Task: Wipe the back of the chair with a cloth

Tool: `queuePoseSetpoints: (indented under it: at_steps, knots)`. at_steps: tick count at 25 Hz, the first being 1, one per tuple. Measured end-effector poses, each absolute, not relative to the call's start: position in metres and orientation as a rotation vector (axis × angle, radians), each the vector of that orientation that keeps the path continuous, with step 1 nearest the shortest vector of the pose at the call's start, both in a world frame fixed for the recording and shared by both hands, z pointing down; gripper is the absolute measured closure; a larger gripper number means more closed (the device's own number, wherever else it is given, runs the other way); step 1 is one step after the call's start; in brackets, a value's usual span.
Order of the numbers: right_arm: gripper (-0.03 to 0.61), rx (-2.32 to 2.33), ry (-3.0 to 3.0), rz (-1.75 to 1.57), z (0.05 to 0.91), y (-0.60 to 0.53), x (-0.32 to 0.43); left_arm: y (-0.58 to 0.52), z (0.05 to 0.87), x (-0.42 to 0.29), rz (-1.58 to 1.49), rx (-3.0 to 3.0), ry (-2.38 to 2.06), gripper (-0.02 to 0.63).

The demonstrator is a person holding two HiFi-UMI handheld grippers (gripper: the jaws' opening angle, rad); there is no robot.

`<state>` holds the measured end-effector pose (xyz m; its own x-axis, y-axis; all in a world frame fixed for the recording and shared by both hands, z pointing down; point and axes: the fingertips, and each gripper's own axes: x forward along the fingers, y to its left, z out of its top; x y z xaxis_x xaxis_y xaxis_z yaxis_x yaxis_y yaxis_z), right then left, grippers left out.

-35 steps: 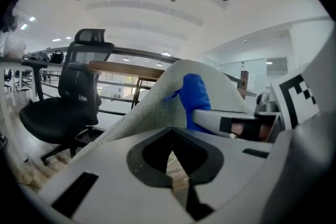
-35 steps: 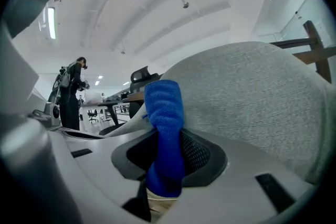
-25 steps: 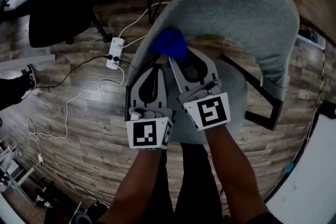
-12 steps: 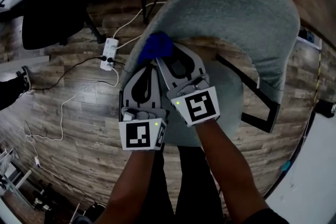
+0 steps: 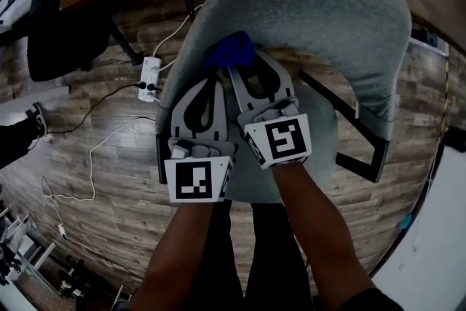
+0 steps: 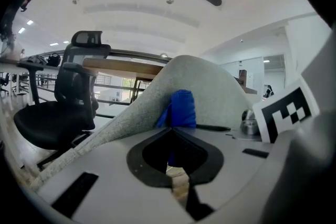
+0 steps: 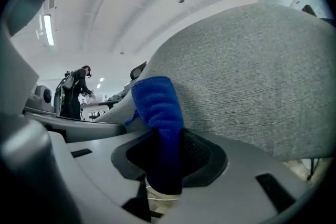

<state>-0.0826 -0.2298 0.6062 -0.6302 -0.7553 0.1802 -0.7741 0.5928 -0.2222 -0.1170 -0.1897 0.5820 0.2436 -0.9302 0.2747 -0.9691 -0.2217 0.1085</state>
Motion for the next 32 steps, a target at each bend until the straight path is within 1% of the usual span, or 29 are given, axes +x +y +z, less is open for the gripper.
queuePoseSetpoints:
  at_steps: [5, 32]
  knots:
    - [0.468, 1.471, -2.676, 0.454, 0.611, -0.243, -0.047, -0.200, 0.583, -0.101, 0.243, 2.314, -1.736, 0.606]
    - [0.468, 1.877, -2.464, 0.452, 0.621, -0.247, 0.090, -0.225, 0.607, 0.020, 0.298, 2.513, -1.399, 0.606]
